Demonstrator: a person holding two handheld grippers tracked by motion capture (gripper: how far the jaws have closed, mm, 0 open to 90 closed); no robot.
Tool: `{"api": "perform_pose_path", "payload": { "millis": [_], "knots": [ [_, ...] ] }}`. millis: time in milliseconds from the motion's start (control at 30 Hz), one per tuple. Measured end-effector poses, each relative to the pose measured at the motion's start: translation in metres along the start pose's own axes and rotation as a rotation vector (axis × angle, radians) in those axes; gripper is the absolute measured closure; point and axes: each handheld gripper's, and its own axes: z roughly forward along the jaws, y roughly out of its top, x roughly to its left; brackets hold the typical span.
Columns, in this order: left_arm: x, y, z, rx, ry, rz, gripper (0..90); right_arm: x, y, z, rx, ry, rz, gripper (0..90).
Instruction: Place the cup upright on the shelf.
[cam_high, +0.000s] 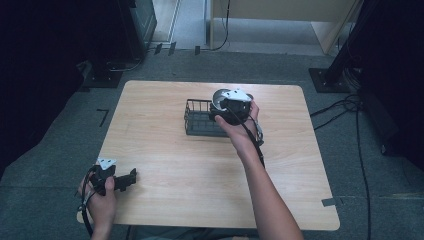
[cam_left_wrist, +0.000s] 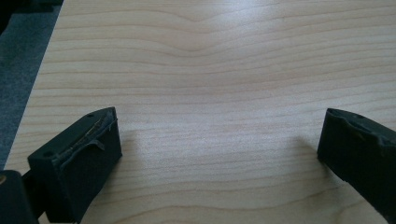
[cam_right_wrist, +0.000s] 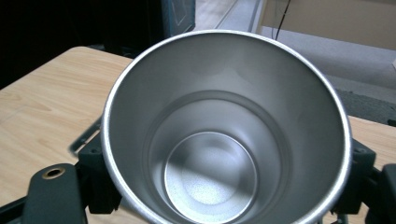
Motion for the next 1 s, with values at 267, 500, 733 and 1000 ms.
{"api": "perform_pose_path", "payload": {
  "millis": [267,500,733,1000],
  "knots": [
    [0.000,0.000,0.000,0.000,0.000,0.000,0.0,-0.015,-0.005,0.018,0.032,-0.042,0.017,18.3],
    [0.000,0.000,0.000,0.000,0.000,0.000,0.0,-0.024,-0.011,0.027,0.039,-0.078,0.038,18.3],
    [0.000,0.000,0.000,0.000,0.000,0.000,0.0,-0.029,-0.022,0.038,0.082,-0.092,0.039,18.3],
    [0.000,0.000,0.000,0.000,0.000,0.000,0.0,-0.032,-0.033,0.047,0.123,-0.094,0.037,18.3]
  ]
}}
